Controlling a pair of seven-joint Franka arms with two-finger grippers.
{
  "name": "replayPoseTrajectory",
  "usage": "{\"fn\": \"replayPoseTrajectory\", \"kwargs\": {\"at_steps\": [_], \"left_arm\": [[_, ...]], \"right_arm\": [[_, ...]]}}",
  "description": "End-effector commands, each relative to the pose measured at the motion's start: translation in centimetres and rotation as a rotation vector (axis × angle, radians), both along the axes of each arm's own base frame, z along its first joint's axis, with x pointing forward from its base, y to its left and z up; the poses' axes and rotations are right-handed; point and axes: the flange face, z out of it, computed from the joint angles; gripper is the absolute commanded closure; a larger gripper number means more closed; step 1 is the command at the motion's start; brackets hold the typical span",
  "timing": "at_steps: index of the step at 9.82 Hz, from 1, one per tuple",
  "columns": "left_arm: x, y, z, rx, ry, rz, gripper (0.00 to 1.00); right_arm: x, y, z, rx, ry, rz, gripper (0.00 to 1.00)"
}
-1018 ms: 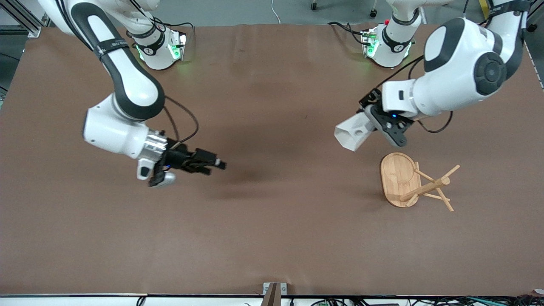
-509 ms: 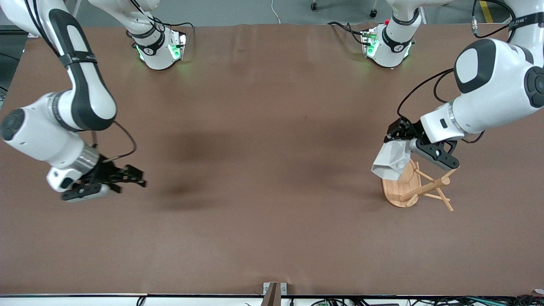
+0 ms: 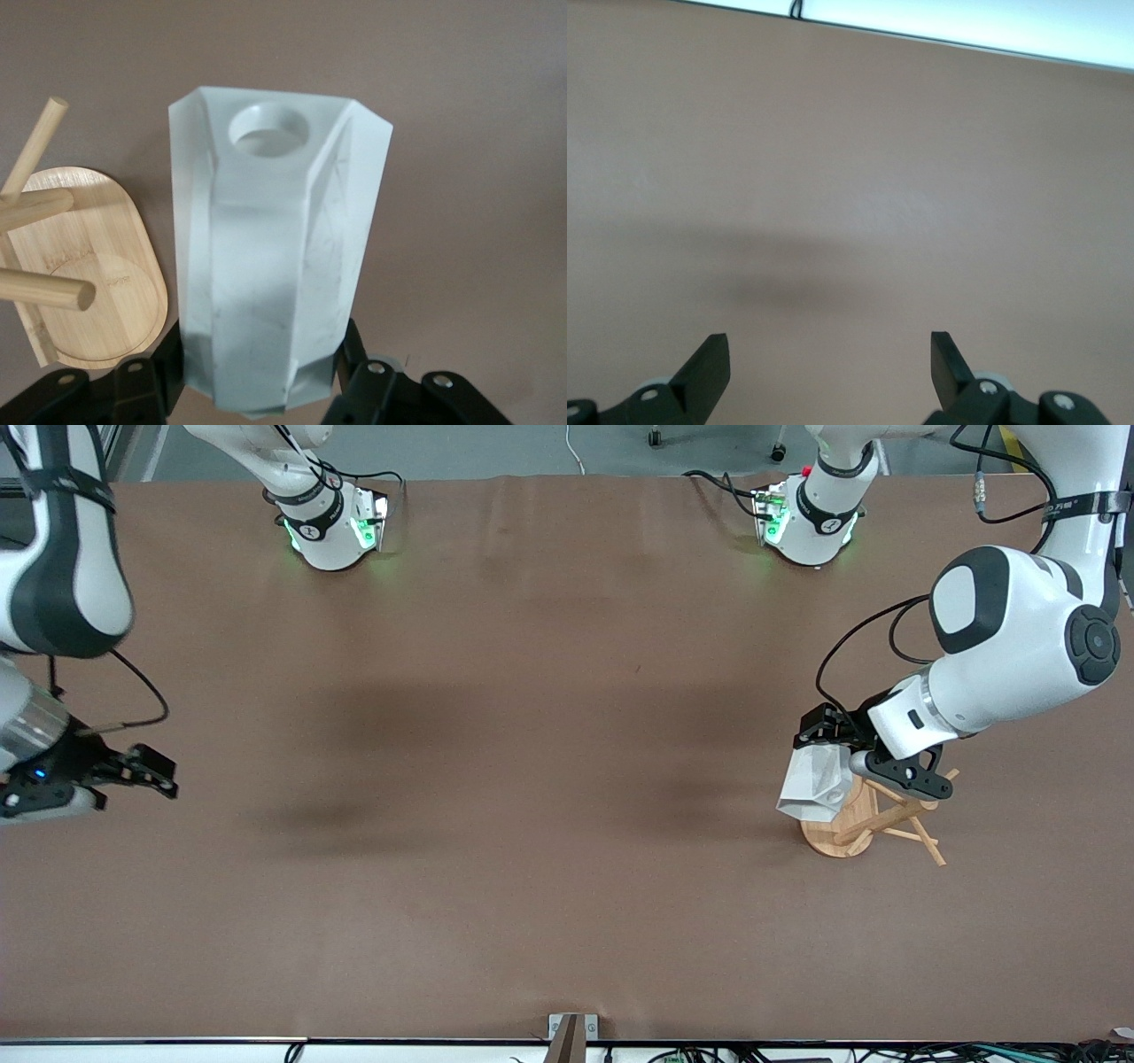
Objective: Hang cup on rack
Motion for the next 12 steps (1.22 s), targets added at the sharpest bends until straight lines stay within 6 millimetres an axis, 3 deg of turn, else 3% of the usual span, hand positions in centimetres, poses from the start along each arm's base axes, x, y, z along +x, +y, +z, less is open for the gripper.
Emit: {"fn": "replayPoseTrajectory", "kwargs": {"at_steps": [1, 5, 7, 8, 10, 12], "left_arm": [[-0.1, 0.7, -2.6, 0.024, 0.032, 0.013, 0.96], [-0.6, 0.8, -3.7, 0.029, 0.049, -0.008, 0.96], [-1.3, 1.2, -4.4, 0.068, 0.053, -0.058, 0.96], [-1.3, 1.8, -4.5, 0.067, 0.055, -0.066, 0.96], [-2.3, 3.1, -3.6, 0.068, 0.058, -0.108, 0.96], [-2.6, 5.4, -2.8, 0.068, 0.053, -0.130, 0.96]], "right_arm": [[-2.9, -0.7, 4.2, -0.023, 0.017, -0.055, 0.00], [-7.8, -0.7, 10.6, 0.025, 0.124, -0.324, 0.00], [-8.6, -2.0, 16.6, 0.027, 0.086, -0.346, 0.00], [-8.9, -3.3, 16.9, 0.027, 0.080, -0.363, 0.00], [-8.7, -2.4, 17.6, 0.025, 0.063, -0.353, 0.00], [-8.7, -2.9, 17.6, 0.026, 0.060, -0.354, 0.00]]}}
